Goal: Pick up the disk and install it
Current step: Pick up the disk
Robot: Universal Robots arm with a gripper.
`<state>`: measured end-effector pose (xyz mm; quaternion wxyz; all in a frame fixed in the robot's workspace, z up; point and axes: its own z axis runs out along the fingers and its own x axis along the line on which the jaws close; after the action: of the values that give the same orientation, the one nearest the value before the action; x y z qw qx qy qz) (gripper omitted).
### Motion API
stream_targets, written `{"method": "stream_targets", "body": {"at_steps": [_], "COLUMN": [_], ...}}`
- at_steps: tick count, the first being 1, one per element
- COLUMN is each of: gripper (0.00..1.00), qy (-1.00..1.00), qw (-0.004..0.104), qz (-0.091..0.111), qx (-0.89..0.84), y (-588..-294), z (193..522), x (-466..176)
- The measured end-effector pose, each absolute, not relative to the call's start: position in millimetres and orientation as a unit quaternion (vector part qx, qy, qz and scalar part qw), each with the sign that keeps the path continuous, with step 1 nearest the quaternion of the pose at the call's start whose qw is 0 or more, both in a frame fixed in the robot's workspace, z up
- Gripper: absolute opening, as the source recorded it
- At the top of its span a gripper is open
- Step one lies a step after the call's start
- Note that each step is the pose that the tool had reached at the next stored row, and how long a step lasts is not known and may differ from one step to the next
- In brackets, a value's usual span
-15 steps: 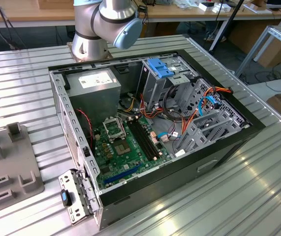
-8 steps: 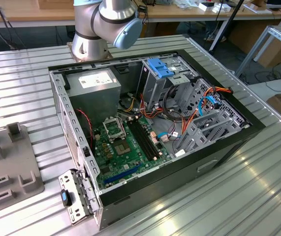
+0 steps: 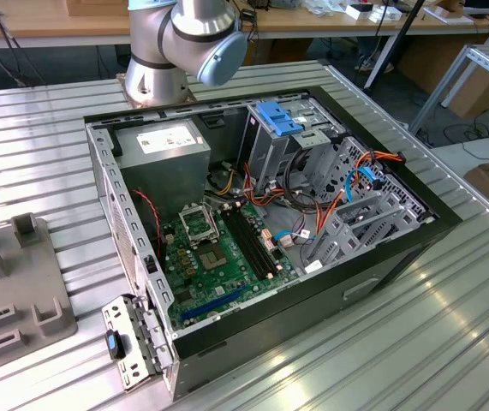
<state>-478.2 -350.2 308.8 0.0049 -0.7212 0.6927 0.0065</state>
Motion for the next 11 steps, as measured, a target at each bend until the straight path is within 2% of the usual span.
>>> {"method": "stream_targets", "body": {"at_steps": [11], "gripper": [0.66], "qy": [0.686], "qw": [0.005], "qz": [0.006], "qx": [-0.727], "y": [-350.1], "z": [303.6], "x": [-475.5]}}
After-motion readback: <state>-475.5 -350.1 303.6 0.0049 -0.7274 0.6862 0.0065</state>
